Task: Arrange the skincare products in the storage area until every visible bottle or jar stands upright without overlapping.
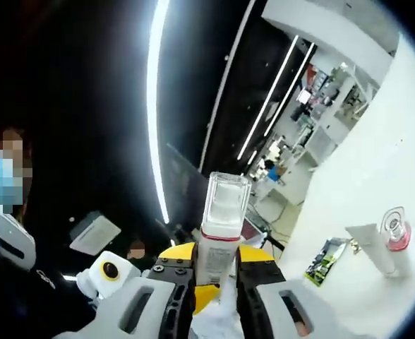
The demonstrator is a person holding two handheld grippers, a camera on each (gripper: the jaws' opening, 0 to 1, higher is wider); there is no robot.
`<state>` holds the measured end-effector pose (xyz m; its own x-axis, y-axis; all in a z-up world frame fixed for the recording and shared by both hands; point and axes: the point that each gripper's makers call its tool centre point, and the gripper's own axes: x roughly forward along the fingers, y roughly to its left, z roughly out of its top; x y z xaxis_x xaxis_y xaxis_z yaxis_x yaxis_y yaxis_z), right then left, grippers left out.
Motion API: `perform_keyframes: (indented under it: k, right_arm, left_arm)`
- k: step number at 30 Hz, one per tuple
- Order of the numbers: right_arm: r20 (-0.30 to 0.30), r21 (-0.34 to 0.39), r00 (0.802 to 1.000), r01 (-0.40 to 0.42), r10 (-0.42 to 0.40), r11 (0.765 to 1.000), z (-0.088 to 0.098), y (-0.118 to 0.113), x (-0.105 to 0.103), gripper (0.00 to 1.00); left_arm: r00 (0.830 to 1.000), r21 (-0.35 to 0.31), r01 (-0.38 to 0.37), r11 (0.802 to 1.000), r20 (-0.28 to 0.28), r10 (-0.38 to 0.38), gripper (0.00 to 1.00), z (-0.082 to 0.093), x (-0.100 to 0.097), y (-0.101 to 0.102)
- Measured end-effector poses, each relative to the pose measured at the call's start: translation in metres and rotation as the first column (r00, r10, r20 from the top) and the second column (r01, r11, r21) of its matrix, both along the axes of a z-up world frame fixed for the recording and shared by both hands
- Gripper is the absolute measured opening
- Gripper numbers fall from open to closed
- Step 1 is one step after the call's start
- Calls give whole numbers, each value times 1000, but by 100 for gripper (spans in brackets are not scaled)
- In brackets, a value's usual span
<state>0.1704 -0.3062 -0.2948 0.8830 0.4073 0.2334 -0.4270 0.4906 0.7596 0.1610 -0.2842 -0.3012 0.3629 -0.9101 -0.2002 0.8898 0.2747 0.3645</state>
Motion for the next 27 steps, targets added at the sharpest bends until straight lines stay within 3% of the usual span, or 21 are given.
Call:
perform_keyframes:
  k: [7, 10, 12, 13, 14, 16, 20, 23, 25, 27]
  right_arm:
    - [-13, 64, 1000, -7, 8, 998, -1, -2, -1, 13]
    - [-12, 114, 1000, -23, 25, 993, 1, 2, -1, 21]
    - [-5, 107, 1000, -16, 17, 994, 1, 2, -2, 19]
    - [3, 59, 1000, 31, -31, 998, -2, -4, 0, 12]
    - [29, 86, 1000, 0, -2, 996, 5, 0, -3, 12]
    - [8, 109, 1000, -10, 9, 994, 5, 1, -4, 11]
    - [64, -6, 998, 1, -1, 1000, 9, 4, -7, 10]
    - [100, -66, 994, -29, 35, 997, 13, 8, -11, 9]
    - [114, -158, 993, -22, 41, 987, 10, 7, -10, 9]
    - [154, -183, 985, -43, 72, 982, 14, 8, -13, 9]
  left_arm:
    - [1000, -26, -14, 1000, -2, 14, 17, 4, -8, 1]
    - [1000, -44, -28, 999, -5, 28, 17, 6, -10, 2]
    - [999, -45, -34, 998, -6, 34, 17, 6, -9, 3]
    - [999, -53, -31, 998, -10, 31, 17, 8, -10, 4]
    - [999, -70, -27, 997, -21, 25, 17, 10, -11, 5]
    - [999, -71, -28, 997, -20, 26, 17, 12, -12, 6]
    - [999, -69, -23, 997, -24, 22, 17, 10, -12, 6]
    - [999, -76, 1, 997, -35, -4, 21, 7, -14, 7]
    - [999, -91, 15, 996, -40, -18, 26, 7, -16, 8]
    - [996, -82, 29, 996, -85, -36, 34, -1, -20, 7]
